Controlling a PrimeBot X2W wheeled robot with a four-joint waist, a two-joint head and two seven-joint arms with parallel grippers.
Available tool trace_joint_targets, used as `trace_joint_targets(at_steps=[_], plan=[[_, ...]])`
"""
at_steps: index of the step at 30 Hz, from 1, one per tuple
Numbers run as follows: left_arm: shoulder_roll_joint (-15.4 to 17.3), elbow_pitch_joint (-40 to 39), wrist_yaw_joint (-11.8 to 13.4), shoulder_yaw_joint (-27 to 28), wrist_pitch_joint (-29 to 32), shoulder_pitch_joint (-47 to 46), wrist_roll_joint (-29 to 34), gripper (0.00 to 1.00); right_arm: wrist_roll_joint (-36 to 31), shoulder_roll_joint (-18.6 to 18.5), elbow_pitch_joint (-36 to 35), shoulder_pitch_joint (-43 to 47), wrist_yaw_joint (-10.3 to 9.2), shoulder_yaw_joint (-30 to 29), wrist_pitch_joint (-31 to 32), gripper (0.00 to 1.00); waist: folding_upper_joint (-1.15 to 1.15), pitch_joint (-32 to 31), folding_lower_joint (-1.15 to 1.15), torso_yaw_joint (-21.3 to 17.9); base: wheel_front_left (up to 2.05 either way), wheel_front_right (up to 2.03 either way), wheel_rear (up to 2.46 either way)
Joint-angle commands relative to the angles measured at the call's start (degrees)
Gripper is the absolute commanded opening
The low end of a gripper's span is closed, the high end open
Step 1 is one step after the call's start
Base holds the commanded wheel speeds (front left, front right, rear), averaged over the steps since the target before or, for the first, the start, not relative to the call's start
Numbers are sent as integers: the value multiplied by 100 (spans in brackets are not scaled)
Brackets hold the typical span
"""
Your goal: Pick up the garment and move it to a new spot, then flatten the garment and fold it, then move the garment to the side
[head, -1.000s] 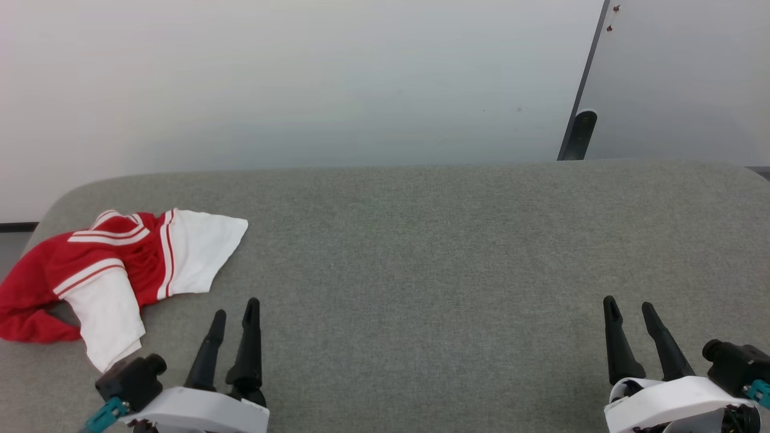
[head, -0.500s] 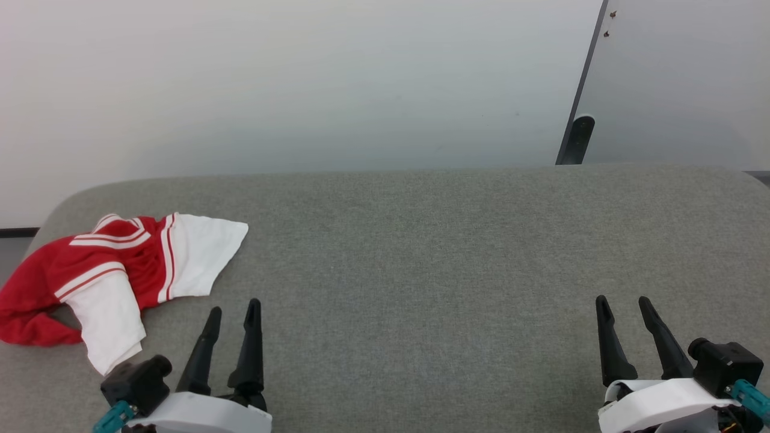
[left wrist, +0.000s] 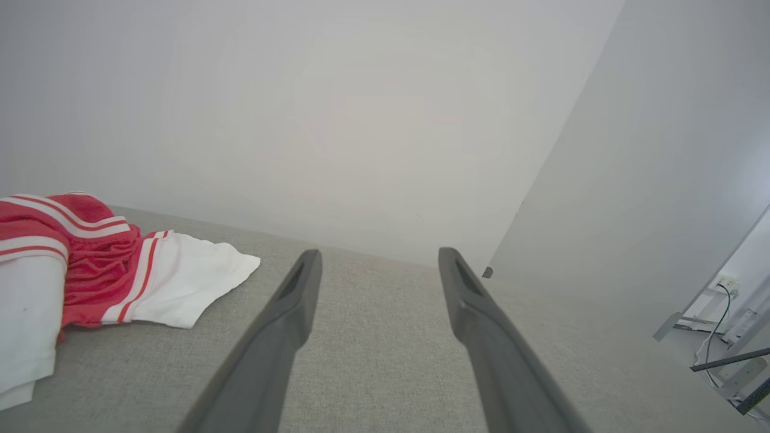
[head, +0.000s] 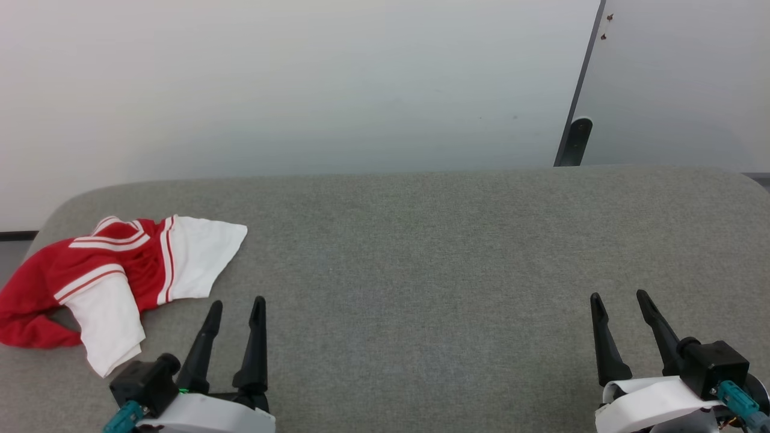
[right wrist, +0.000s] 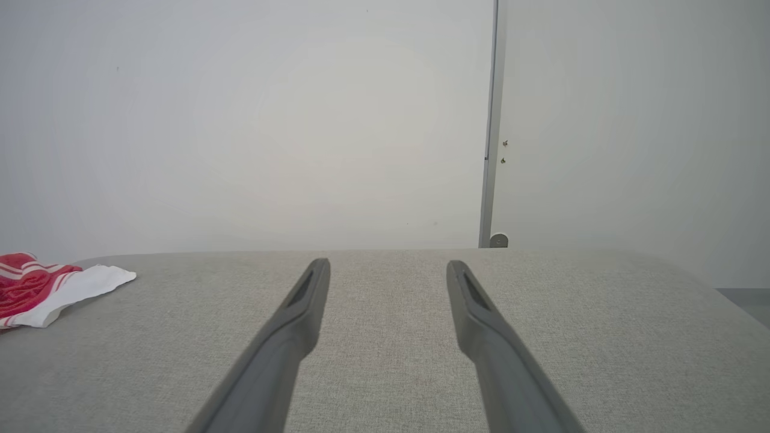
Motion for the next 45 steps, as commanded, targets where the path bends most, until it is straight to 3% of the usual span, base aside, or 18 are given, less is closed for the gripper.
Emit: trace_joint_targets(at_steps=[1,23,32,45], plan=[[21,-38,-23,-14,-41,24,115,100,-135,-13,-46,-105,5,20,-48,100,0,-2,0,-2,0,0,0],[113,-65,-23,-84,-274,66,826,100,-1123,-14,-134,-96,5,96,-279,100,0,-65,0,-24,0,0,0],[89,-30,-23,-34,-278,54,835,100,-1101,-13,-126,-57,5,94,-283,100,0,-78,0,31,0,0,0],[75,132,-23,362,-277,60,936,100,-1039,-10,-63,39,5,314,-272,100,0,-256,0,775,0,0,0]])
